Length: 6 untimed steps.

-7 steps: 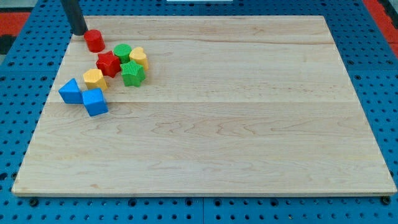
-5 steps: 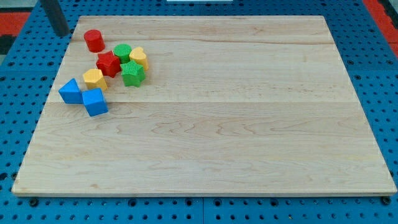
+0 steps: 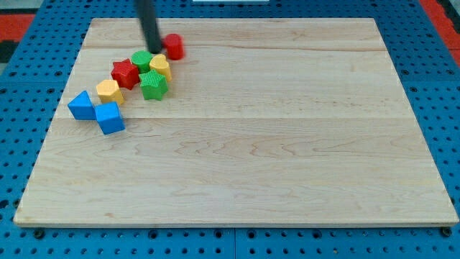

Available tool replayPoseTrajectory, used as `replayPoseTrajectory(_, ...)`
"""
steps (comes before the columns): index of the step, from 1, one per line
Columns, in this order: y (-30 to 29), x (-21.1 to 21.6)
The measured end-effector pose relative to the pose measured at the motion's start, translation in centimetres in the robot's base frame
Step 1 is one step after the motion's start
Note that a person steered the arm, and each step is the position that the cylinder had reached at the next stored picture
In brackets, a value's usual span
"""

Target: Move the red circle to the center of the board

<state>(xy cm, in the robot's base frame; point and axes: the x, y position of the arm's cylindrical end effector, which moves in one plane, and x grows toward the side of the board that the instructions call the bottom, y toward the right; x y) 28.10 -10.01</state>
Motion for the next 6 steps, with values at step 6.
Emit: replayPoseTrajectory(6, 8.7, -1.3)
